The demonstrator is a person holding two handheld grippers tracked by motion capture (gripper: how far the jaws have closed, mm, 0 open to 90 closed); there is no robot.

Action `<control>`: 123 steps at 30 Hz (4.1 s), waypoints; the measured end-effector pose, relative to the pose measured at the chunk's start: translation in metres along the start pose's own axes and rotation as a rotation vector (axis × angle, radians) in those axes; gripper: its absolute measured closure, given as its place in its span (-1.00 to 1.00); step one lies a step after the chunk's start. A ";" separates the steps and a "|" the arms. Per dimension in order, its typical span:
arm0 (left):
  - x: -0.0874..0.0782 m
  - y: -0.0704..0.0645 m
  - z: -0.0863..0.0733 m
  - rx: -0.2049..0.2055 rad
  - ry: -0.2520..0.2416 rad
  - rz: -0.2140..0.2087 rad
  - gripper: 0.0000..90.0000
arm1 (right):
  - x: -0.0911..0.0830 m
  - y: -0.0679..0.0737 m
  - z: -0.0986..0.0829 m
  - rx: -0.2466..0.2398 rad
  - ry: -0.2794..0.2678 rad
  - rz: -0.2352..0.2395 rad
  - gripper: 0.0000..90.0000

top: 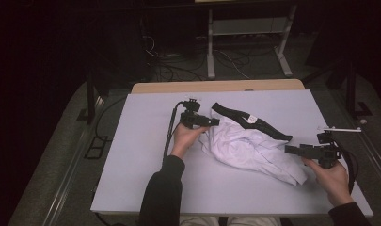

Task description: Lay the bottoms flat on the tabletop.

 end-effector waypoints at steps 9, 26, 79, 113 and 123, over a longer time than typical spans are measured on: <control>0.024 -0.011 -0.024 0.009 0.041 -0.045 0.63 | -0.001 -0.012 0.008 0.029 -0.028 -0.023 -0.69; -0.024 -0.052 -0.087 0.156 0.089 0.044 0.87 | 0.025 -0.024 0.056 0.093 -0.012 -0.109 -0.65; -0.034 0.045 -0.027 -0.076 0.046 0.035 -0.04 | 0.079 -0.023 0.057 0.123 0.164 -0.054 0.18; -0.099 0.036 0.024 0.010 -0.052 0.092 0.90 | 0.093 0.020 0.133 -0.032 0.096 0.039 0.88; -0.166 0.039 0.087 0.057 -0.156 0.192 0.90 | 0.093 0.060 0.204 -0.105 -0.018 0.118 0.88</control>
Point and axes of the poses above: each handheld gripper's, and its own axes: x roughly forward along the jaws, z roughly out of its top, y roughly to its left, the point moved 7 cm from there along x, roughly forward along the jaws, and after that the axes turned 2 degrees about -x, right-handed, at the moved point
